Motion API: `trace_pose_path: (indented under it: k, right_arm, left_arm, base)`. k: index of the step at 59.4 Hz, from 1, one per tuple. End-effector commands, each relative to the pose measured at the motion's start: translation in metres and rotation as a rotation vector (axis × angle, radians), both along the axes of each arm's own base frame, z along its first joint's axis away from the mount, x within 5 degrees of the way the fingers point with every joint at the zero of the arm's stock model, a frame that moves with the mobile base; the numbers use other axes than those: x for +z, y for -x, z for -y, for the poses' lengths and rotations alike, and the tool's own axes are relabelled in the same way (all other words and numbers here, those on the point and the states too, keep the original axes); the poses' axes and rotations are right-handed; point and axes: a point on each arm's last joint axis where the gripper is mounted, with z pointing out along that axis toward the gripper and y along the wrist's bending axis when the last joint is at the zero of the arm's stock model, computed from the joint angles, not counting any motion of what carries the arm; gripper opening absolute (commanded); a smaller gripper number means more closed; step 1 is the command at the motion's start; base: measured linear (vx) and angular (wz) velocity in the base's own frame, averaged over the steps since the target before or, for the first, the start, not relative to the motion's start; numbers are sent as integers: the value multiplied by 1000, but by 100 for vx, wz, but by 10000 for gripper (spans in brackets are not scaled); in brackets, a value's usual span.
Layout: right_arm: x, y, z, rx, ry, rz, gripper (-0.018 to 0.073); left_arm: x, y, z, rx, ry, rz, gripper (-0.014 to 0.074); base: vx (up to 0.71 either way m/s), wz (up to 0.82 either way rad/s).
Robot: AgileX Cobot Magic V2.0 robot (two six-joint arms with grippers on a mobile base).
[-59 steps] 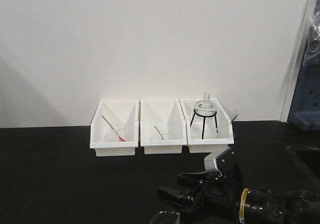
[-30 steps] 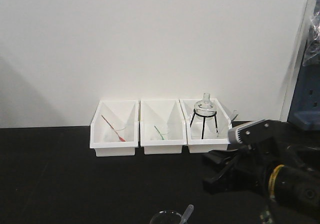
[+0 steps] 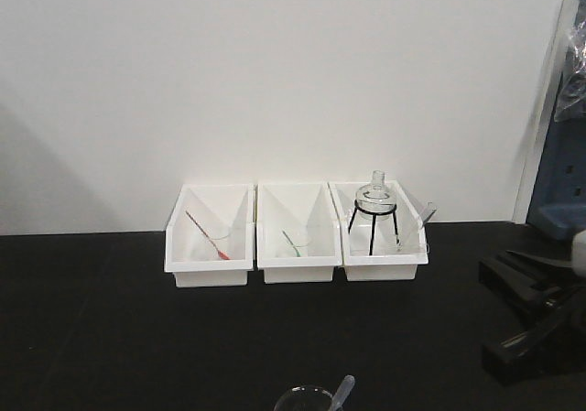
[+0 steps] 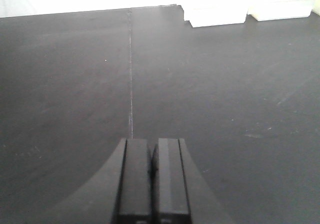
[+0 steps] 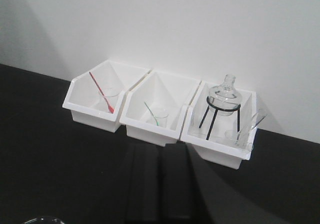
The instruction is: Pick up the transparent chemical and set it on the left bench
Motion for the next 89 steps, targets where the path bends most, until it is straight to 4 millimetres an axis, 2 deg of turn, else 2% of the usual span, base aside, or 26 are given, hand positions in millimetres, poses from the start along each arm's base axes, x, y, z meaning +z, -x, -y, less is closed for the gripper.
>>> trace_pose_path:
  k: [1, 31, 41, 47, 53, 56, 62, 72, 83, 89]
  right_arm:
    - [20, 10, 1, 21, -24, 80, -8]
    - [22, 12, 2, 19, -22, 93, -8]
    - [18, 9, 10, -89, -149, 9, -8]
    - [15, 16, 20, -178, -119, -59, -8]
    - [12, 27, 24, -181, -29, -88, -8]
    - [12, 37, 26, -160, 9, -46, -8]
    - [-2, 61, 29, -120, 33, 70, -8]
    - [-45, 97, 37, -98, -42, 189, -8]
    - [-89, 121, 52, -203, -143, 207, -8]
    - [-104, 132, 55, -222, -152, 252, -8]
  left_arm:
    - [3, 1, 0, -1, 14, 81, -3]
    - [3, 1, 0, -1, 14, 81, -3]
    - [3, 1, 0, -1, 14, 81, -3]
    - [3, 1, 0, -1, 14, 81, -3]
    - [3, 1, 0, -1, 14, 81, -3]
    - [3, 1, 0, -1, 14, 81, -3]
    - [3, 1, 0, -1, 14, 81, -3]
    - [3, 1, 0, -1, 14, 81, -3]
    - [3, 1, 0, -1, 14, 81, -3]
    - [3, 1, 0, -1, 14, 81, -3]
  base:
    - [0, 0]
    - [0, 0]
    - [0, 0]
    - [0, 0]
    - [0, 0]
    - [0, 0]
    - [0, 0]
    - [0, 0]
    - [0, 0]
    - [0, 0]
